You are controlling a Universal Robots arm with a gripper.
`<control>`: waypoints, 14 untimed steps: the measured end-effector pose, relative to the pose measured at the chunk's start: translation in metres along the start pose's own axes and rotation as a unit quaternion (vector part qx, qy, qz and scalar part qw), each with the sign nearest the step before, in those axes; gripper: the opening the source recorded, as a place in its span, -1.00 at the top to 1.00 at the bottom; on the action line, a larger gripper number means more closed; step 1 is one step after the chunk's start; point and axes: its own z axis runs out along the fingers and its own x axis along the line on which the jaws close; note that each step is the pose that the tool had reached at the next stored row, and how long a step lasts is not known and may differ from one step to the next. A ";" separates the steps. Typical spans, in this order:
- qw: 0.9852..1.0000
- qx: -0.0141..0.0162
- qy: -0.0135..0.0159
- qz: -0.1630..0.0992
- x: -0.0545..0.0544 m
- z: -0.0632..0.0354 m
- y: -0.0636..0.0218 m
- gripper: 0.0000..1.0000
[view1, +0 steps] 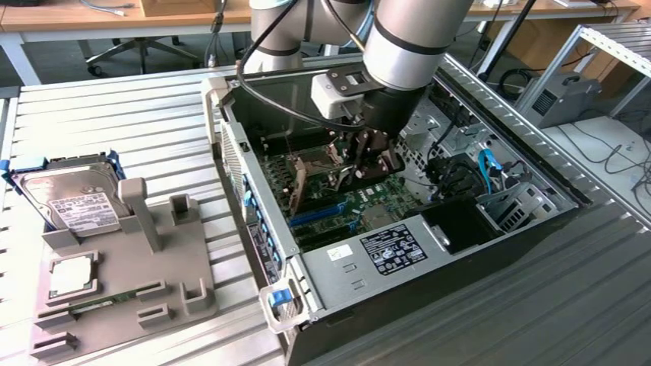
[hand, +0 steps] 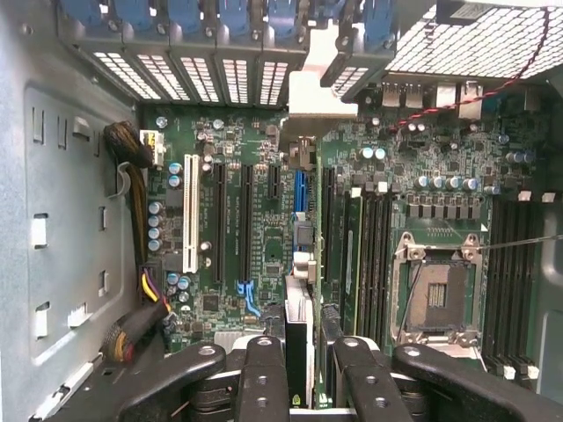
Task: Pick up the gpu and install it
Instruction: 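Insert the gpu into the slot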
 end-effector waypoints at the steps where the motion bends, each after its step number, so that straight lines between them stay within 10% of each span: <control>1: 1.000 0.000 0.000 0.000 0.000 0.0004 0.0023 0.48; 8: 1.000 0.001 0.001 0.012 0.000 0.0044 0.0071 0.48; 14: 1.000 0.002 0.007 0.025 -0.003 0.0127 0.0149 0.48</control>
